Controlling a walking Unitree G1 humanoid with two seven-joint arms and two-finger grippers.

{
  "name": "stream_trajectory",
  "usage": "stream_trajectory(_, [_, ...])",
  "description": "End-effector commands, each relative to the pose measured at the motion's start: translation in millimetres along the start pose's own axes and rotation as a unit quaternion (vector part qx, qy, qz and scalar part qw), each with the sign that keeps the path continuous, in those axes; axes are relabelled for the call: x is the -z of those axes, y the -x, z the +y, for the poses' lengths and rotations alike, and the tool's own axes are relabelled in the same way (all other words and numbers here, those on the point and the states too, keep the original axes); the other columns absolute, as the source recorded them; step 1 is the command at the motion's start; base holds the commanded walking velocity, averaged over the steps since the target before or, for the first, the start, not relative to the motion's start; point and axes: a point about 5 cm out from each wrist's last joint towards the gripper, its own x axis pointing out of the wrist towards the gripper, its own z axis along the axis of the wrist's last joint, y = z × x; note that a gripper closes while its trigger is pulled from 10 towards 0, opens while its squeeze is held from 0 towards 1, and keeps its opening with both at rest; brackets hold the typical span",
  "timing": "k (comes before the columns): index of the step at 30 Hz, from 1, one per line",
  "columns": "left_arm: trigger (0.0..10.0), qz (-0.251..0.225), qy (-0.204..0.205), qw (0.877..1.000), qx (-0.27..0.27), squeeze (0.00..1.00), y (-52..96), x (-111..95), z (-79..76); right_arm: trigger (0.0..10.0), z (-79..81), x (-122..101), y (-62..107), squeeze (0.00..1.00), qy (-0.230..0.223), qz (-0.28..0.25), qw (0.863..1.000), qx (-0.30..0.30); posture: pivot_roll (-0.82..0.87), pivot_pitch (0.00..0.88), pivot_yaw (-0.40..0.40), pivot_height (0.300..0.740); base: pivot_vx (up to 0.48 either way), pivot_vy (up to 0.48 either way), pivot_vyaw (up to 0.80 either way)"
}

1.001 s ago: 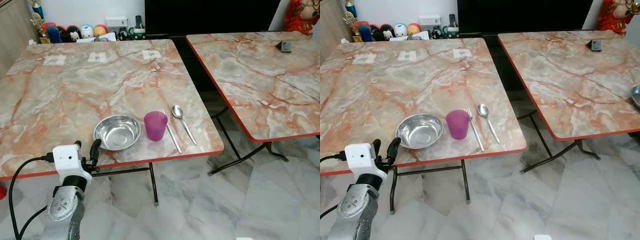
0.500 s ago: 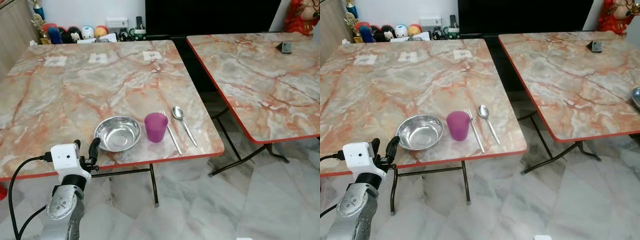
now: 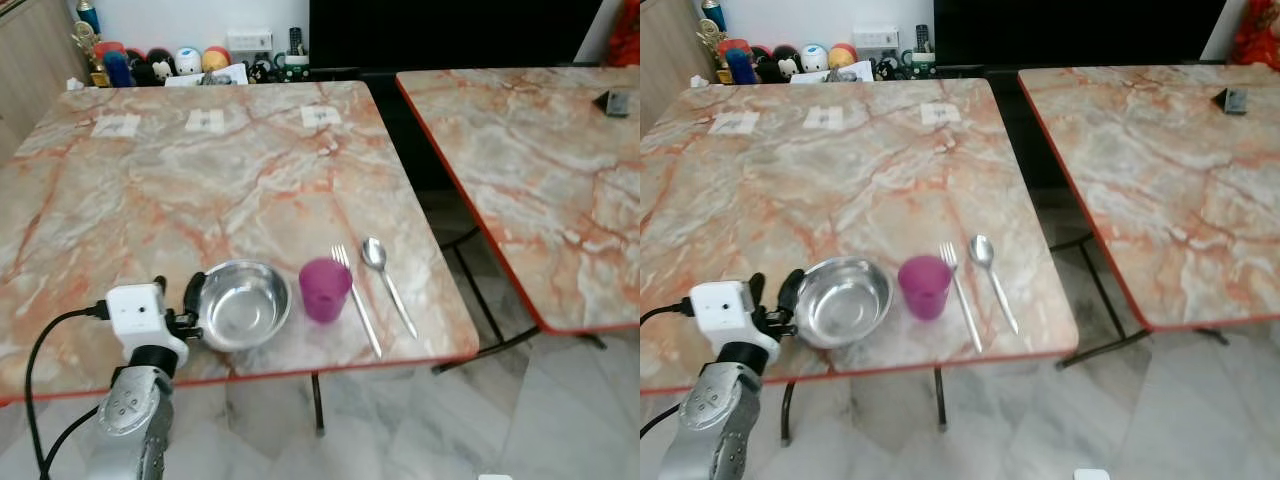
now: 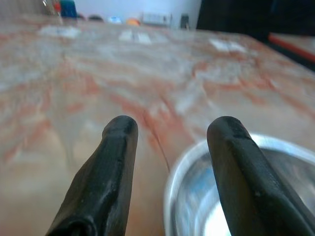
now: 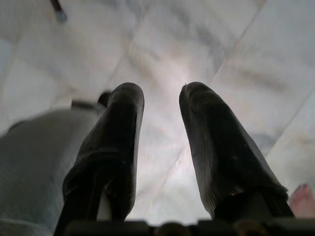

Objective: Setting the table

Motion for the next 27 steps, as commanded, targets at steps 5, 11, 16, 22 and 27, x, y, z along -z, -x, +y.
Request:
stream_trajectory(5, [10.0, 0.010, 0.002, 1.000, 0.006, 0.00, 2.8, -4, 10.1, 10.0, 5.0, 8, 1.6, 0.00, -0.006, 0.012, 1.000, -0.004, 0.08, 0.123, -0.033, 0.740, 0.000, 0.000, 0.00])
stream_trajectory(11, [10.0, 0.023, 0.004, 1.000, 0.016, 0.00, 0.1, -9, 13.6, 10.0, 4.7, 8, 1.6, 0.00, -0.006, 0.012, 1.000, -0.001, 0.09, 0.122, -0.034, 0.740, 0.000, 0.000, 0.00])
stream_trajectory(16, [10.0, 0.051, 0.007, 0.998, 0.023, 0.00, 3.6, -13, 21.0, 10.0, 3.2, 8, 1.7, 0.00, -0.007, 0.012, 1.000, 0.004, 0.09, 0.119, -0.038, 0.740, 0.000, 0.000, 0.00])
stream_trajectory(22, [10.0, 0.110, -0.008, 0.993, 0.038, 0.00, 10.0, -13, 30.5, 10.0, 2.6, 8, 1.6, 0.00, -0.006, 0.012, 1.000, 0.006, 0.10, 0.119, -0.042, 0.740, 0.000, 0.000, 0.00])
stream_trajectory(27, [10.0, 0.130, 0.015, 0.991, 0.014, 0.00, 3.9, -16, 34.0, 10.0, 4.4, 8, 1.5, 0.00, -0.008, 0.012, 1.000, 0.005, 0.10, 0.113, -0.043, 0.740, 0.000, 0.000, 0.00])
